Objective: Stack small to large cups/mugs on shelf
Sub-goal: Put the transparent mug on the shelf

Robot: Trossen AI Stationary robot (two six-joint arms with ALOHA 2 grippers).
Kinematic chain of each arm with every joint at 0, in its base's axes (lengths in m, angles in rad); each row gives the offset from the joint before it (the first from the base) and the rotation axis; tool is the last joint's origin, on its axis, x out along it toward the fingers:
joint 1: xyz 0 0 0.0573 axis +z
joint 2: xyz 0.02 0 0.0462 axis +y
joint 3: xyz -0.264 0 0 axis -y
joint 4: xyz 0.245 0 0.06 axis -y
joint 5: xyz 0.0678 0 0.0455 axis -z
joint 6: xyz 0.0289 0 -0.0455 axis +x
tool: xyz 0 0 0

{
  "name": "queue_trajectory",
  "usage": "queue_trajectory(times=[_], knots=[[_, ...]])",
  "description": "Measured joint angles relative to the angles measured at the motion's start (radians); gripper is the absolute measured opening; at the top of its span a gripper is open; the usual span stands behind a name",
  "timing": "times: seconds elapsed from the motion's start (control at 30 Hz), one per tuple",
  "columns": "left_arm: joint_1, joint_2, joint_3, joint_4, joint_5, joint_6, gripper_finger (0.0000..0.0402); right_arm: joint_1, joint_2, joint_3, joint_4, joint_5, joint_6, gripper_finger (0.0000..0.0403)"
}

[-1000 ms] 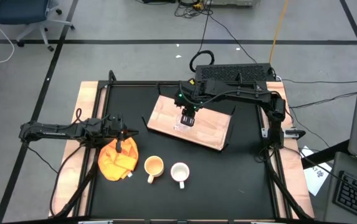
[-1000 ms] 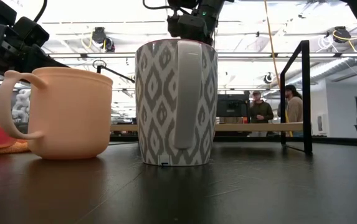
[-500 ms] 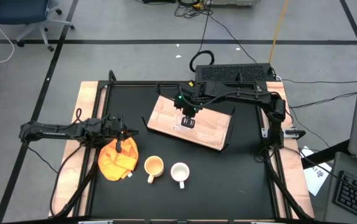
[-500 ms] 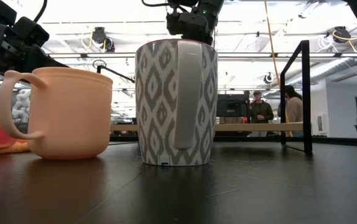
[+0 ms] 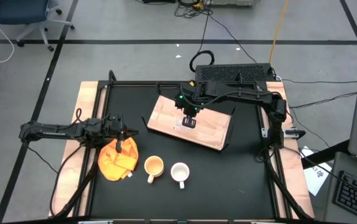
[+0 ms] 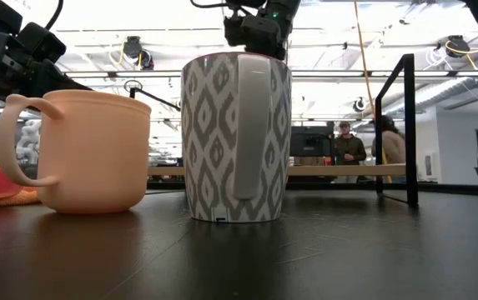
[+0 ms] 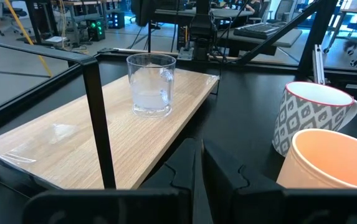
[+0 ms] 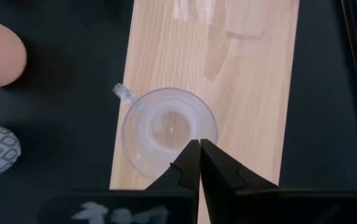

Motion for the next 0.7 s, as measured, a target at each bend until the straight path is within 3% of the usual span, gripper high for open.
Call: queue_trajectory(times=[0.7], knots=[[0.000, 0.000, 0.000, 0.000, 0.005, -0.006, 0.0031, 0.123, -0.244, 0.000, -0.028, -0.002, 0.059, 0.0000]])
